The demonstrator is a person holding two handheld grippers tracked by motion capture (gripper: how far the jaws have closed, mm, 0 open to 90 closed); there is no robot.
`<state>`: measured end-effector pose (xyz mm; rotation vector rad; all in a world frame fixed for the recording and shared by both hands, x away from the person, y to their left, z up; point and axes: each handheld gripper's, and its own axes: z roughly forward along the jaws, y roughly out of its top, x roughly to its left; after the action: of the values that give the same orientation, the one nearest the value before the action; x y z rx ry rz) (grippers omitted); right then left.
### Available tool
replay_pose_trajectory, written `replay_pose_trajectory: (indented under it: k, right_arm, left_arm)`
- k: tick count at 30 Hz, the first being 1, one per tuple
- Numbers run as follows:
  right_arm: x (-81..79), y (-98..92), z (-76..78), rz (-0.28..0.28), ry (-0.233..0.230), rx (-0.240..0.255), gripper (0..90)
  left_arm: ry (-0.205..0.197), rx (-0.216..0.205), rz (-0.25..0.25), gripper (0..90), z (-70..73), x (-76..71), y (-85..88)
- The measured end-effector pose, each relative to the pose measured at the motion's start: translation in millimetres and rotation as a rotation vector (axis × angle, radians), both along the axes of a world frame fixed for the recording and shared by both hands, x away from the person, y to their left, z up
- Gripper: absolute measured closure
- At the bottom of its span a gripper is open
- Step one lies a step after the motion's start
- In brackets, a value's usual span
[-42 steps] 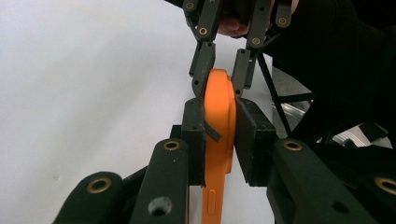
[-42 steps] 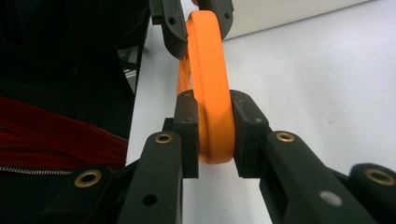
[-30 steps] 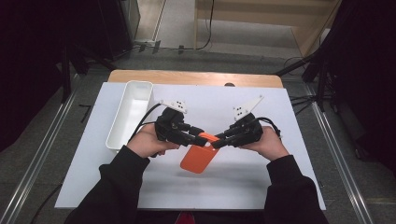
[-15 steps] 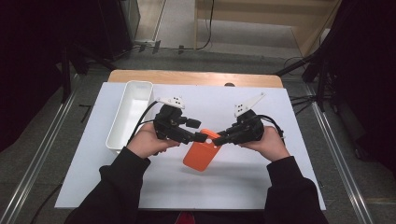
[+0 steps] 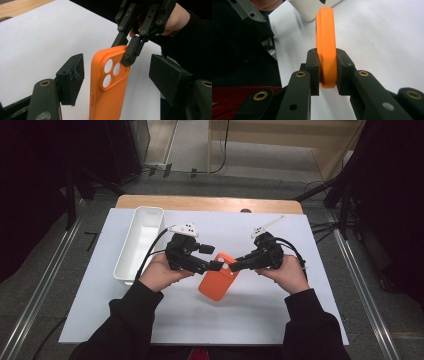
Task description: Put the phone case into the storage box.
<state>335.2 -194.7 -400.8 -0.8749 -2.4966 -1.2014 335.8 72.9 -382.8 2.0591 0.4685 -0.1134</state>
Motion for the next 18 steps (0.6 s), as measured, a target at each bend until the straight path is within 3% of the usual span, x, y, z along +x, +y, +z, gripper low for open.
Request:
replay_pose_trajectory:
  k: [6,10,18]
  right_arm:
    - [0.8,-0.1,0.8,-0.047,0.013,-0.011,74.3]
    - [0.3,0.2,1.3,-0.068,0.016,-0.017,74.3]
    - [-0.2,0.8,2.9,-0.114,0.019,-0.037,74.3]
  left_arm:
    - [-0.052,0.027,0.01,28.6,-2.5,-4.0,-4.7]
    - [-0.036,0.029,0.017,28.7,-4.4,-3.9,-5.2]
    - [-0.042,0.005,0.041,28.6,-7.4,-4.2,-2.4]
